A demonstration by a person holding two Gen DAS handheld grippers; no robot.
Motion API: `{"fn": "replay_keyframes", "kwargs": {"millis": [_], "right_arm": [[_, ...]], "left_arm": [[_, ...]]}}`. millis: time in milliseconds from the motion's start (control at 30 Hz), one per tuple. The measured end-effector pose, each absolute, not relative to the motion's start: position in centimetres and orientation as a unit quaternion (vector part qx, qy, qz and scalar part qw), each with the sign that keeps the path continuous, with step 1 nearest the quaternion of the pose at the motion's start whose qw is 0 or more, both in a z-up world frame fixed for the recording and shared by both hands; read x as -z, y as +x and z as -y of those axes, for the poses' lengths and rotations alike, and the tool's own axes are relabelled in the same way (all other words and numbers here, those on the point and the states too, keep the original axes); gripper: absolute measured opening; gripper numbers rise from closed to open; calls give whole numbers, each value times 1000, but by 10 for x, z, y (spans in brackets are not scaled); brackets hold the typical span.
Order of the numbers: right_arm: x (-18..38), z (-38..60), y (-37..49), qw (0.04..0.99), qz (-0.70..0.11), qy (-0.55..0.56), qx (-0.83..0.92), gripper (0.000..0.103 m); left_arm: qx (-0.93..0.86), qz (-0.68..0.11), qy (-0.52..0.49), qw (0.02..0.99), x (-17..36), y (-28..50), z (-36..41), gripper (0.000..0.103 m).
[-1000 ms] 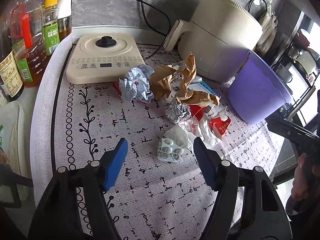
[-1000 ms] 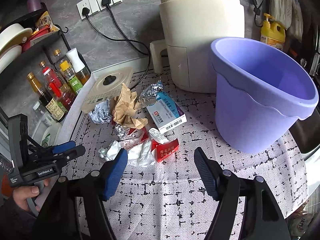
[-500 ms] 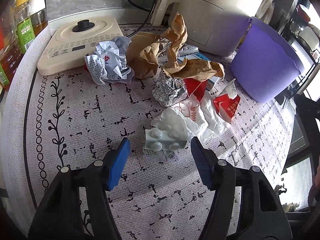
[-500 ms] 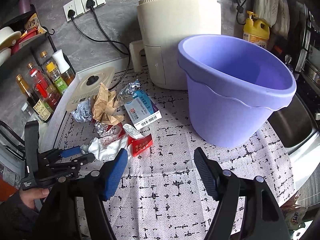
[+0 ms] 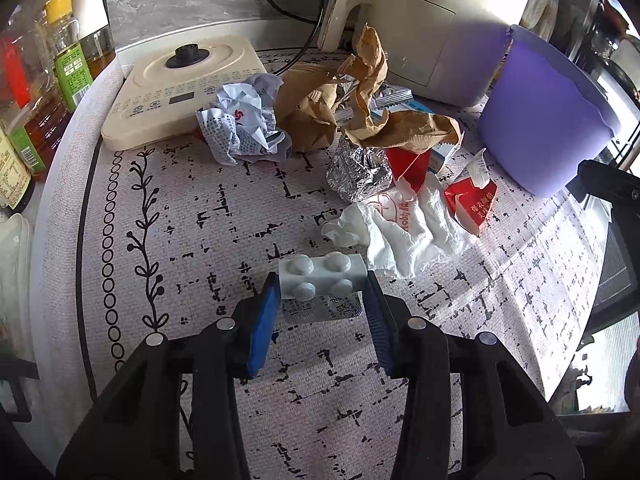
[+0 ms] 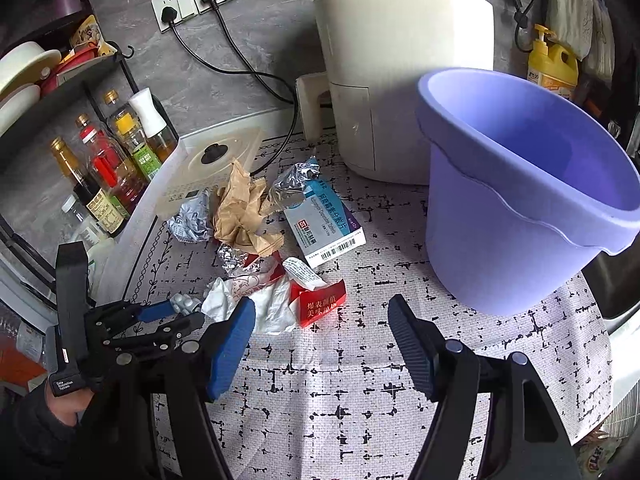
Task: Collect trash
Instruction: 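Grasp the white blister tray with the left tool while the right tool grasps the white plastic bag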
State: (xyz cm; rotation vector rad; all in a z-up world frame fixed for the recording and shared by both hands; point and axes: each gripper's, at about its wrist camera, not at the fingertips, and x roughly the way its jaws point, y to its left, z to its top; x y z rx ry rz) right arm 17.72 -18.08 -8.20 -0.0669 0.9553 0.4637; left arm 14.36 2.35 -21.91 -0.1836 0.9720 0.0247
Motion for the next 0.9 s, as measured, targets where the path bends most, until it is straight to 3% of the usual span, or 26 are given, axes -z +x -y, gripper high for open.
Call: {"fn": "replay_keyframes", "kwargs": {"millis": [333, 500, 733, 900], "right_arm": [[98, 149, 185, 840, -467, -38, -272, 66], [119, 120, 185, 818, -488, -51, -301, 49], [158, 87, 189, 793, -527, -86, -294, 41], [172, 74, 187, 775, -546, -121, -294, 3]], "left_arm": [[-69, -449, -109, 884, 197, 118, -53, 42], [-93, -441, -122, 884, 189, 111, -68, 42], [-118, -432, -138, 883, 181, 101, -87, 42], [-120, -426, -133, 887, 174, 101, -92, 42]]}}
